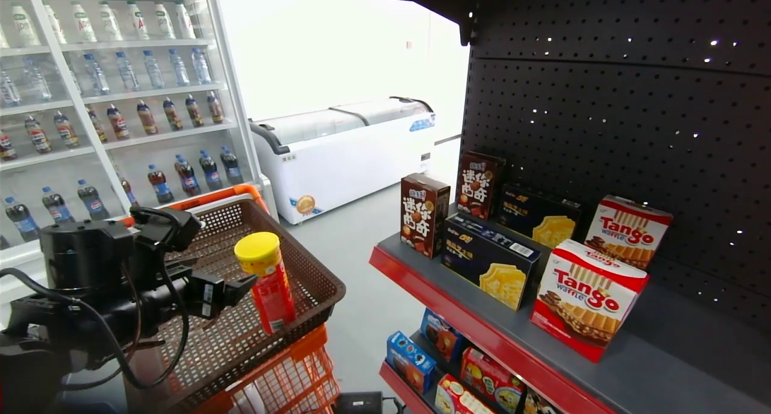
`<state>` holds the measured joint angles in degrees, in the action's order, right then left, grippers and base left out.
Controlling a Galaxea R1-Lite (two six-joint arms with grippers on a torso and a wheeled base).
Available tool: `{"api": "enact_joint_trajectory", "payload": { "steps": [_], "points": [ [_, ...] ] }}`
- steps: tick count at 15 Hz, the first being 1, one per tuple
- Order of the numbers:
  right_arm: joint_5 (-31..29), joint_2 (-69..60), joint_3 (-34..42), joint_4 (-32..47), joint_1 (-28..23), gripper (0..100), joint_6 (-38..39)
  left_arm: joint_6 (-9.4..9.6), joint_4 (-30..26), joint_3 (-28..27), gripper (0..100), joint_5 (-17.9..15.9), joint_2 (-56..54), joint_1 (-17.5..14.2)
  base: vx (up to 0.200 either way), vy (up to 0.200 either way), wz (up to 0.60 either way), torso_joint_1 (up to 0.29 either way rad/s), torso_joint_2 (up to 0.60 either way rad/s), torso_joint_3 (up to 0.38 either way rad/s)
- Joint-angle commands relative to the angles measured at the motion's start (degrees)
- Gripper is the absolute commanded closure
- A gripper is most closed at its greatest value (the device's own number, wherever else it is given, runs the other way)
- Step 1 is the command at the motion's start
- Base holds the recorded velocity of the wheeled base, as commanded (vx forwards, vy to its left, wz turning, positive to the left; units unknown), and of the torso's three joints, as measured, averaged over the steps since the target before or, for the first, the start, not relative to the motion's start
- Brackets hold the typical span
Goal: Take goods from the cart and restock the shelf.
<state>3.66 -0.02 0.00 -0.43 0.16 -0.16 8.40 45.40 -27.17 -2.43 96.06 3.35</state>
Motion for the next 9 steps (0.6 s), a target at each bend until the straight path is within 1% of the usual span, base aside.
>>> {"api": "enact_joint_trajectory", "payload": {
  "steps": [1,3,6,8,9],
  "points": [
    [0.0,0.0,0.0,0.0,0.0,0,0.0,0.39,7.7,-0.2,0,-0.2,10.5,0.2,0.0,0.0,0.0,0.0,0.0,0.0],
    [0.0,0.0,0.0,0.0,0.0,0,0.0,0.39,11.9,-0.6,0,-0.2,14.2,0.9,0.0,0.0,0.0,0.0,0.0,0.0],
    [0.0,0.0,0.0,0.0,0.0,0,0.0,0.39,15.2,-1.7,0,-0.1,18.5,0.9,0.0,0.0,0.0,0.0,0.0,0.0],
    [0.0,0.0,0.0,0.1,0.0,0,0.0,0.39,16.8,-1.7,0,-0.1,20.4,1.1,0.0,0.0,0.0,0.0,0.0,0.0],
    [0.0,0.0,0.0,0.0,0.0,0,0.0,0.39,18.4,-2.6,0,0.0,22.5,1.6,0.0,0.0,0.0,0.0,0.0,0.0]
  ]
}}
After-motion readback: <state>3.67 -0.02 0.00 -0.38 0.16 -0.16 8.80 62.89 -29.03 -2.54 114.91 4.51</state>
